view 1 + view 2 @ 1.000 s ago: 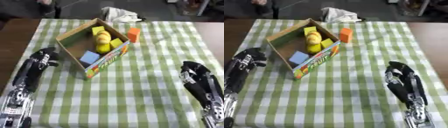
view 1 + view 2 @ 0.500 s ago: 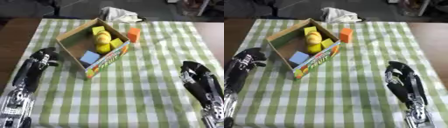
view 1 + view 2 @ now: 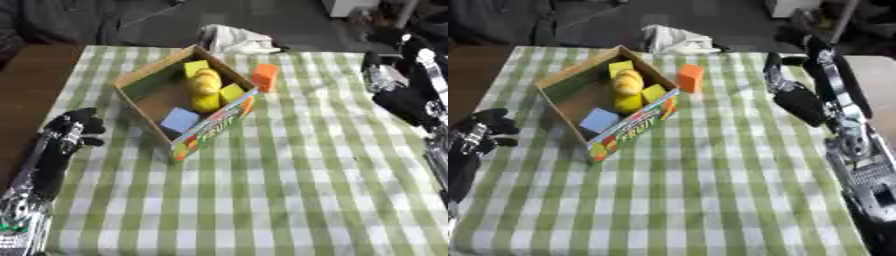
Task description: Pick up objects on the table and place them in the box.
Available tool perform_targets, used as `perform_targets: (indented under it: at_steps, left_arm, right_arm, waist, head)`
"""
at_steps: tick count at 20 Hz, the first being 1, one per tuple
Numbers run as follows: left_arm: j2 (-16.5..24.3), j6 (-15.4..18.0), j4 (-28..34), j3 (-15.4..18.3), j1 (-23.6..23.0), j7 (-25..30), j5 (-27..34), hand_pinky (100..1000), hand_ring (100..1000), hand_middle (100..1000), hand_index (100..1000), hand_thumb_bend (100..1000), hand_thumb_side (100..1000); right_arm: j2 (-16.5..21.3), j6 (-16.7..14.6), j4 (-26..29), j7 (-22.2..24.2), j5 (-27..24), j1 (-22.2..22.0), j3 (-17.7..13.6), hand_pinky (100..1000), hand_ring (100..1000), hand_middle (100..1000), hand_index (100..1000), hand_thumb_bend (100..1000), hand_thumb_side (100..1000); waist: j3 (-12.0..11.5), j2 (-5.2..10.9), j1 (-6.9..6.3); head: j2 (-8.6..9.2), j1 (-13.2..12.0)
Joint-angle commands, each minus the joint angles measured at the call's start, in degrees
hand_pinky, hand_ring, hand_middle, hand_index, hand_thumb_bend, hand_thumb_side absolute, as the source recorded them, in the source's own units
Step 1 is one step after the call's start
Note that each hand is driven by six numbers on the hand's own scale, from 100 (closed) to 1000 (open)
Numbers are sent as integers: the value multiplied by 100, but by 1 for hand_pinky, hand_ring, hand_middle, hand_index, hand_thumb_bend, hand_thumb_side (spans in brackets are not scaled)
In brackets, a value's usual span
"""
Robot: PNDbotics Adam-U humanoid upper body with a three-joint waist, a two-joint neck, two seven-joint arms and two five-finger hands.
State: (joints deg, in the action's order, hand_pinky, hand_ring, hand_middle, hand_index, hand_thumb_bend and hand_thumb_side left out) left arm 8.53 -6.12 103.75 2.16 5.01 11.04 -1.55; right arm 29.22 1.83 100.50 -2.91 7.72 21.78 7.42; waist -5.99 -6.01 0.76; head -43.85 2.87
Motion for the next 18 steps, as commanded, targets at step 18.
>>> perform_targets:
  at_steps: [18]
  left_arm:
    - [139, 109, 76, -376, 419, 434, 90, 647, 691, 619, 783, 148, 700]
  right_arm:
    - [-5, 1955, -3127, 1149, 1644, 2705, 176, 880, 1000, 893, 935, 294, 408]
  waist:
    - [-912, -283, -115]
  head:
    - [-26, 1035]
